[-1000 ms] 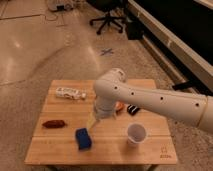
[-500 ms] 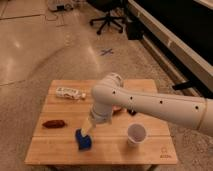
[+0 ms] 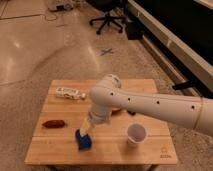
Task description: Wipe the white sponge on the table
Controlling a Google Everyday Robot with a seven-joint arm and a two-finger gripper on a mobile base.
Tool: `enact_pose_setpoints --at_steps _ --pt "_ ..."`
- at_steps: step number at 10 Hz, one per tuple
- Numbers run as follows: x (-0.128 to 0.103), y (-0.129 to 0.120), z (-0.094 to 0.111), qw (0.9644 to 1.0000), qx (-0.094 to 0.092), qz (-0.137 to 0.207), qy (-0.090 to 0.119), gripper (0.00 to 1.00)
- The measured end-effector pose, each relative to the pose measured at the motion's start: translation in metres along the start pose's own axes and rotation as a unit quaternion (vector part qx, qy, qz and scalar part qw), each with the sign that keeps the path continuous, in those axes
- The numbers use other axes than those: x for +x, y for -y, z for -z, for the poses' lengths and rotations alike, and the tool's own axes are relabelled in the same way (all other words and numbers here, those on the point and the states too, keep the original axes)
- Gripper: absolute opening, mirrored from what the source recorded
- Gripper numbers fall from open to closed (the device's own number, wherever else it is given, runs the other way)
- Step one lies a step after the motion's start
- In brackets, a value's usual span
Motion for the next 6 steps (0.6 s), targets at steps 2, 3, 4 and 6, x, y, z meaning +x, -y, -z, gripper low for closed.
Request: enact_pose_setpoints --at_steps 2,3,4,6 --pt "0.013 0.006 -0.024 0.9999 -0.007 0.000 -0.010 0.80" --pt "0.017 0.008 -0.039 0.9999 -0.011 0.002 -0.011 0.80" --pt "0.018 0.011 -0.053 0.9999 -0.013 0.005 -0.008 0.80" --pt "0.015 0.021 -0.082 0.9998 -0.014 0.012 0.006 0.80"
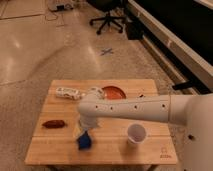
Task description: Wipe the white sponge on the table
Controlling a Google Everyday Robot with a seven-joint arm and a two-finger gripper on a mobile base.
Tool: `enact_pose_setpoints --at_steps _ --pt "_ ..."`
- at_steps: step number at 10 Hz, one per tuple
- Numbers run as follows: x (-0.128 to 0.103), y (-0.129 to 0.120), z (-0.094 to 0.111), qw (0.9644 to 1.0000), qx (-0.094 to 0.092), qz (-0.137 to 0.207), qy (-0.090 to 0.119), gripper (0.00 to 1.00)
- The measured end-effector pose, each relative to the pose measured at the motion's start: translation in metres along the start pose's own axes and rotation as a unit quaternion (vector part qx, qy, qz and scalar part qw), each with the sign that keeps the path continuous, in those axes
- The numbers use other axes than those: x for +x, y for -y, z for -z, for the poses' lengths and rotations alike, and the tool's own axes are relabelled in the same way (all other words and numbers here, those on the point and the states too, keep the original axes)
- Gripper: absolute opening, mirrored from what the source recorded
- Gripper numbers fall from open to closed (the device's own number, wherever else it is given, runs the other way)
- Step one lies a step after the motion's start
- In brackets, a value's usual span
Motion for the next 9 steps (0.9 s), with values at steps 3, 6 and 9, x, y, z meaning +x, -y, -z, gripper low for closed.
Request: enact_pose_setpoints --at_steps 3,6,9 --pt "0.003 0.012 -0.028 0.9999 -0.002 0.005 0.013 0.80" --pt "0.011 0.011 -0.043 0.9996 -0.018 0.004 0.019 0.70" --pt "0.008 0.004 -0.049 0.9987 -0.042 -0.004 0.027 0.40"
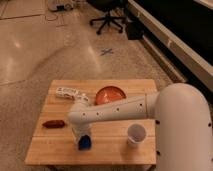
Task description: Wipe the white sponge on the table
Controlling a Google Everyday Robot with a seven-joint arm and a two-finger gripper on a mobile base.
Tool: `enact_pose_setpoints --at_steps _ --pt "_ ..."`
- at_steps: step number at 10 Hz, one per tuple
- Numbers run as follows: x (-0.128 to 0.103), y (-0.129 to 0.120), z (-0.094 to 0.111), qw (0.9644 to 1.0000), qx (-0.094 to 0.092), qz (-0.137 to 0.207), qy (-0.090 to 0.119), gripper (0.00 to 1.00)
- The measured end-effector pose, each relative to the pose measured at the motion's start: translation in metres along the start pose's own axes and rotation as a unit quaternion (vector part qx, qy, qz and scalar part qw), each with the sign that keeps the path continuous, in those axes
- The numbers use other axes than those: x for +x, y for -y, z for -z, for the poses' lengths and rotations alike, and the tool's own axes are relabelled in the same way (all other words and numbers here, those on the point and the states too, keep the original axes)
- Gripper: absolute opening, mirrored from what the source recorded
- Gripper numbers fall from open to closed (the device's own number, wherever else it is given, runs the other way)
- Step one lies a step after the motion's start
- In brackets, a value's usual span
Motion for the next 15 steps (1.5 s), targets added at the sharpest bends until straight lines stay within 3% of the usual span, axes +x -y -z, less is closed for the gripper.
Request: enact_pose_setpoints --at_steps 2,3,6,9,12,15 --pt "-0.003 -0.009 0.003 0.9998 -0.020 -0.008 0.003 0.21" --pt "-0.004 -0.019 0.007 0.9994 -0.032 -0.014 0.003 0.17" --pt "-0.016 -0.056 0.016 0.9970 -0.066 -0.039 0.011 0.17" --pt "-0.045 -0.081 0.010 0.9941 -0.087 -0.051 0.038 0.17" --pt "-0.073 -0.073 0.010 0.9936 -0.082 -0.042 0.066 0.17" --pt "-0.080 -0.029 0.020 0.9958 -0.047 -0.009 0.079 0.17"
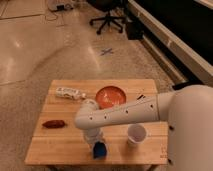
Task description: Wipe the white sponge on the table
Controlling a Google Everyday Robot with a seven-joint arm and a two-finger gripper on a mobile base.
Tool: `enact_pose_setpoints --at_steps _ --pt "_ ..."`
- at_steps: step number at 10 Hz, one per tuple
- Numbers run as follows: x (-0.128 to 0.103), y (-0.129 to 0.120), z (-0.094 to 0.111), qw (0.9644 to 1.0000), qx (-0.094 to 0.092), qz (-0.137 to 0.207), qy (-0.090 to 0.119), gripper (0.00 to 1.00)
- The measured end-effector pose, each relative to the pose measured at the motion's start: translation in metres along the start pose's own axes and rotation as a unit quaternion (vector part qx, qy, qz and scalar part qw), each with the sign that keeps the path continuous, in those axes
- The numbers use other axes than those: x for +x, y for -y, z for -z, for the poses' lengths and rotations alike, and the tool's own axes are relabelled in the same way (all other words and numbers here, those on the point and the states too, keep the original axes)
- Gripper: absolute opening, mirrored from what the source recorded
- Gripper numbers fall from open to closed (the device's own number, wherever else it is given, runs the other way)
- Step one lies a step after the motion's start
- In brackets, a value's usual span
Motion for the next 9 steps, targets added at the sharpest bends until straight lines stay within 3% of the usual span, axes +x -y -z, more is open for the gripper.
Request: enact_pose_setpoints --at_steps 4,6,9 --pt "0.022 0.044 0.000 0.9988 0.026 0.041 0.002 0.17" --pt "0.039 0.058 -0.004 0.9979 0.029 0.058 0.002 0.17" --pt "0.074 0.079 0.002 0.9958 0.030 0.086 -0.013 0.17"
